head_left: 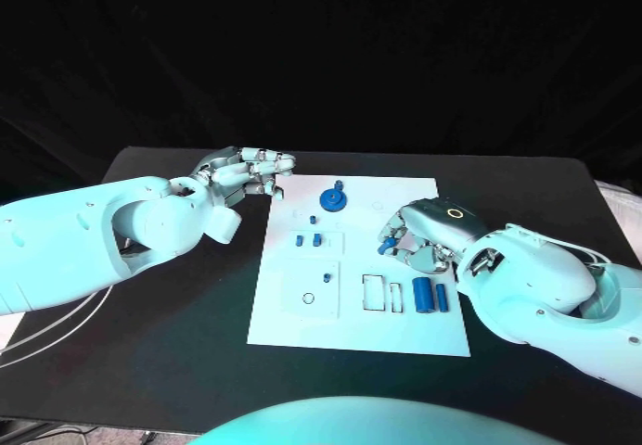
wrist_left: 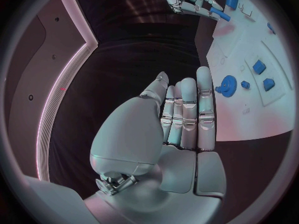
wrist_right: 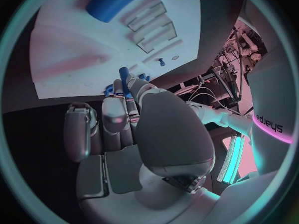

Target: Assemble the parts on the task board

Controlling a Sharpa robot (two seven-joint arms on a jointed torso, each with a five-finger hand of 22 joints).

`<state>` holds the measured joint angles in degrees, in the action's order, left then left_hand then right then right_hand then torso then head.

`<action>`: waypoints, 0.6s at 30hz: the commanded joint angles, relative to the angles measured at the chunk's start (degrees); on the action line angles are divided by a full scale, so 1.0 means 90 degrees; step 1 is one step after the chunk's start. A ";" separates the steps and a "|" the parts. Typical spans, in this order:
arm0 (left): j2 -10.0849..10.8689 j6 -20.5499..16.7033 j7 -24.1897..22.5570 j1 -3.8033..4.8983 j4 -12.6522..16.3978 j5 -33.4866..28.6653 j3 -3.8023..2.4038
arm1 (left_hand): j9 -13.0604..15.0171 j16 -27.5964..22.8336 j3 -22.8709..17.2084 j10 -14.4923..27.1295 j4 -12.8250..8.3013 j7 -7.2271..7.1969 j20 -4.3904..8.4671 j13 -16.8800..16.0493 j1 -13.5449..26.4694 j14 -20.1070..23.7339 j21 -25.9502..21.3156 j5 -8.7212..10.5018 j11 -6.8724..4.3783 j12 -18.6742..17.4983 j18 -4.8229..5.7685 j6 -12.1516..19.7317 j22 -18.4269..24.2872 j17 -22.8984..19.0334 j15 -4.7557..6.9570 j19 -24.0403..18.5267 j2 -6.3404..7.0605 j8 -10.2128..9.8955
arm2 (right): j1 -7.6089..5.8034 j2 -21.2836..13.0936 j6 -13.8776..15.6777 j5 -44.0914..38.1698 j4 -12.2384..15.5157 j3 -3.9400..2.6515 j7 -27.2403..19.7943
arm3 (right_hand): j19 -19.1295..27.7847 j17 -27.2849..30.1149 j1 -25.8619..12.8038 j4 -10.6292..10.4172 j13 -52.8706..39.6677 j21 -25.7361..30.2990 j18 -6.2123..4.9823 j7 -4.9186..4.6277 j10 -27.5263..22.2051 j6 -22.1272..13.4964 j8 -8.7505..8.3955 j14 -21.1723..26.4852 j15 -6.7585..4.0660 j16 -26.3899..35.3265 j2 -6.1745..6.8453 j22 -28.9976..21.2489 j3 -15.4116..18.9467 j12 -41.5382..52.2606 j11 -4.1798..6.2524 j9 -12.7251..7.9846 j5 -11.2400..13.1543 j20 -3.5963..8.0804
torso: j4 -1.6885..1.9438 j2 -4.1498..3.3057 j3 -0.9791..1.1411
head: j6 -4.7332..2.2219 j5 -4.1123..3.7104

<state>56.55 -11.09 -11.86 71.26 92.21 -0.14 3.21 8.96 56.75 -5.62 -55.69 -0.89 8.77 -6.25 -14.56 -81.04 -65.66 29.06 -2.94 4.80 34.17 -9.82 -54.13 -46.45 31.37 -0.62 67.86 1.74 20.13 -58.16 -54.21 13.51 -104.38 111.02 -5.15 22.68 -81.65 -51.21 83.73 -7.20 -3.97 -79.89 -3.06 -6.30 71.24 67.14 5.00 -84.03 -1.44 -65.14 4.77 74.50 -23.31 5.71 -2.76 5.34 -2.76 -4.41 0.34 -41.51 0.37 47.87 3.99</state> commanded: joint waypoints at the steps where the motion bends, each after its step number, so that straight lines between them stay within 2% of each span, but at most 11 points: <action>1: -0.0028 0.0091 -0.0068 0.0001 -0.0013 0.0015 -0.0003 | -0.0006 -0.0040 -0.0007 0.0035 -0.0046 0.0004 -0.0018 0.0011 -0.0032 -0.0004 -0.0038 0.0013 -0.0007 -0.0021 -0.0071 0.0038 0.0006 -0.0011 0.0011 0.0034 -0.0036 0.0037 | 0.0001 0.0106 0.0010 0.0252 0.0140 -0.0004 -0.0114 | 0.0028 0.0008 -0.0084 -0.0016 0.0004 0.0020 -0.0061 -0.0005 0.0008 -0.0006 0.0001 -0.0041 -0.0015 0.0030 0.0036 -0.0010 -0.0020 -0.0034 -0.0032 0.0012 -0.0017 -0.0012 | 0.0002 0.0023 -0.0007 | 0.0002 -0.0003; 4: -0.0055 0.0099 -0.0069 0.0000 -0.0020 0.0015 -0.0003 | -0.0006 -0.0040 -0.0007 0.0035 -0.0046 0.0004 -0.0018 0.0011 -0.0032 -0.0004 -0.0038 0.0013 -0.0007 -0.0021 -0.0071 0.0038 0.0006 -0.0011 0.0011 0.0034 -0.0036 0.0037 | 0.0007 0.0296 -0.0010 0.0179 0.0205 0.0006 -0.0139 | 0.0030 0.0002 -0.0093 -0.0019 0.0004 0.0022 -0.0062 -0.0007 0.0009 -0.0007 -0.0001 -0.0042 -0.0014 0.0025 0.0038 -0.0012 -0.0021 -0.0038 -0.0034 0.0012 -0.0019 -0.0012 | 0.0028 0.0007 -0.0016 | 0.0007 0.0007; 7: -0.0074 0.0108 -0.0076 -0.0002 -0.0023 0.0015 -0.0003 | -0.0006 -0.0040 -0.0007 0.0035 -0.0046 0.0004 -0.0018 0.0011 -0.0032 -0.0004 -0.0038 0.0013 -0.0007 -0.0021 -0.0071 0.0038 0.0006 -0.0011 0.0011 0.0034 -0.0036 0.0037 | 0.0038 0.0497 -0.0022 0.0046 0.0201 0.0032 -0.0163 | 0.0028 -0.0005 -0.0096 -0.0020 0.0004 0.0020 -0.0061 -0.0008 0.0009 -0.0007 -0.0002 -0.0043 -0.0013 0.0020 0.0039 -0.0009 -0.0021 -0.0039 -0.0034 0.0012 -0.0019 -0.0012 | 0.0030 0.0008 -0.0017 | 0.0025 0.0057; 12: -0.0101 0.0115 -0.0082 -0.0006 -0.0024 0.0015 -0.0003 | -0.0008 -0.0042 -0.0013 0.0035 -0.0046 0.0005 -0.0018 0.0015 -0.0041 -0.0004 -0.0044 0.0013 -0.0006 -0.0021 -0.0071 0.0041 0.0011 -0.0015 0.0011 0.0039 -0.0055 0.0039 | 0.0208 0.0801 0.0001 -0.0143 0.0121 0.0078 -0.0234 | 0.0027 -0.0016 -0.0101 -0.0021 0.0004 0.0018 -0.0061 -0.0011 0.0010 -0.0009 -0.0003 -0.0045 -0.0012 0.0013 0.0040 -0.0007 -0.0022 -0.0042 -0.0035 0.0012 -0.0021 -0.0012 | 0.0025 0.0006 -0.0011 | 0.0040 0.0121; 15: -0.0100 0.0115 -0.0084 -0.0009 -0.0027 0.0015 -0.0003 | -0.0008 -0.0043 -0.0014 0.0034 -0.0045 0.0006 -0.0018 0.0016 -0.0042 -0.0004 -0.0045 0.0013 -0.0006 -0.0020 -0.0071 0.0041 0.0013 -0.0017 0.0011 0.0039 -0.0062 0.0041 | 0.0321 0.0983 0.0047 -0.0107 0.0038 0.0098 -0.0328 | 0.0031 -0.0015 -0.0109 -0.0020 0.0004 0.0023 -0.0063 -0.0021 0.0010 -0.0015 -0.0009 -0.0046 -0.0011 0.0012 0.0043 -0.0015 -0.0026 -0.0049 -0.0038 0.0012 -0.0023 -0.0011 | 0.0009 -0.0001 -0.0001 | 0.0055 0.0161; 16: -0.0100 0.0115 -0.0085 -0.0010 -0.0027 0.0015 -0.0003 | -0.0008 -0.0043 -0.0014 0.0034 -0.0045 0.0006 -0.0018 0.0016 -0.0042 -0.0004 -0.0045 0.0013 -0.0006 -0.0020 -0.0071 0.0041 0.0013 -0.0017 0.0011 0.0039 -0.0062 0.0041 | 0.0355 0.1037 0.0054 -0.0077 0.0012 0.0104 -0.0361 | 0.0034 -0.0018 -0.0112 -0.0018 0.0004 0.0027 -0.0064 -0.0026 0.0009 -0.0020 -0.0012 -0.0047 -0.0010 0.0009 0.0046 -0.0020 -0.0028 -0.0054 -0.0040 0.0011 -0.0024 -0.0012 | 0.0000 -0.0004 -0.0004 | 0.0057 0.0174; 18: -0.0101 0.0116 -0.0087 -0.0011 -0.0027 0.0015 -0.0003 | -0.0008 -0.0043 -0.0014 0.0034 -0.0045 0.0006 -0.0018 0.0016 -0.0042 -0.0004 -0.0045 0.0013 -0.0006 -0.0020 -0.0071 0.0041 0.0013 -0.0017 0.0011 0.0039 -0.0062 0.0041 | 0.0418 0.1151 0.0058 -0.0020 -0.0055 0.0116 -0.0424 | 0.0038 -0.0015 -0.0115 -0.0013 0.0005 0.0031 -0.0066 -0.0032 0.0006 -0.0026 -0.0017 -0.0048 -0.0008 0.0010 0.0052 -0.0028 -0.0032 -0.0061 -0.0043 0.0010 -0.0026 -0.0012 | 0.0010 -0.0007 -0.0008 | 0.0072 0.0183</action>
<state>55.73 -11.04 -11.91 71.18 91.92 -0.14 3.20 8.96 56.75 -5.78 -55.69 -1.05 8.77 -6.25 -14.48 -81.26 -65.66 28.83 -2.94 4.80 34.17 -9.81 -54.13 -46.40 31.27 -0.62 67.86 1.51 20.13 -54.67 -44.30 13.63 -104.07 110.90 -4.14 20.80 -81.65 -51.29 83.22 -7.17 -3.97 -79.89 -3.06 -6.23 71.31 67.03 4.54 -84.03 -1.44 -65.14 5.14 74.30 -23.38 5.48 -2.83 5.52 -2.75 -4.42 0.47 -41.50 0.27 48.38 5.42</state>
